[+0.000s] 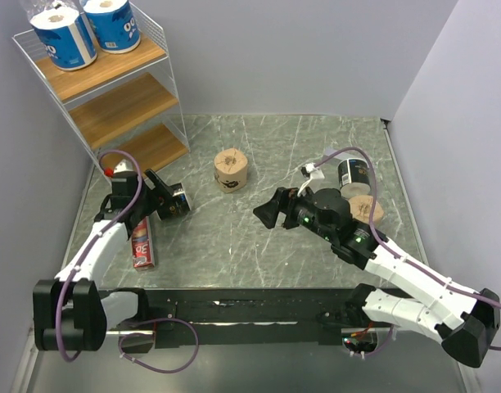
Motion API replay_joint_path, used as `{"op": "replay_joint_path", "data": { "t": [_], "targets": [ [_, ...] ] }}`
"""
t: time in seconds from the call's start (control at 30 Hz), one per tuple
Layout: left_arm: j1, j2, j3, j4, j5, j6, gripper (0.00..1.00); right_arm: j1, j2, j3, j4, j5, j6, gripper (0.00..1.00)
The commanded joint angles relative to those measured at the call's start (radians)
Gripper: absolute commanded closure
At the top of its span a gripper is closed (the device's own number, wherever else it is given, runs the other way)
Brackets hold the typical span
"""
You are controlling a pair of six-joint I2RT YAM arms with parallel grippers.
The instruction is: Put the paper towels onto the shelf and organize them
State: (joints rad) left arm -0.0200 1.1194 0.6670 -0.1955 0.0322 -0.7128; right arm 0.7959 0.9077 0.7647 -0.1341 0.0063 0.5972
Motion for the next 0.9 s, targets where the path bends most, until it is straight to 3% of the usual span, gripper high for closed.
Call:
{"op": "replay_joint_path", "data": {
  "t": [0.0,0.27,0.6,0.87],
  "targets": [
    [0.003,0.037,-0.018,0.094,0.040,-0.043,0.03,0.002,0.017,0.030,0.054,0.000,-0.022,0.04],
    [0.003,0.072,-0.043,0.188,0.086,-0.033,0.02,0.000,0.010,0.004,0.074,-0.029,-0.017,0.04],
    [-0.008,-0.032,-0.076,0.329,0.189,-0.016,0.01,0.002,-0.018,-0.007,0.073,-0.023,-0.016,0.04],
    [-0.095,0.039,0.011,0.357,0.190,0.007,0.01,0.000,-0.036,-0.013,0.060,-0.022,-0.014,0.04]
  ]
}}
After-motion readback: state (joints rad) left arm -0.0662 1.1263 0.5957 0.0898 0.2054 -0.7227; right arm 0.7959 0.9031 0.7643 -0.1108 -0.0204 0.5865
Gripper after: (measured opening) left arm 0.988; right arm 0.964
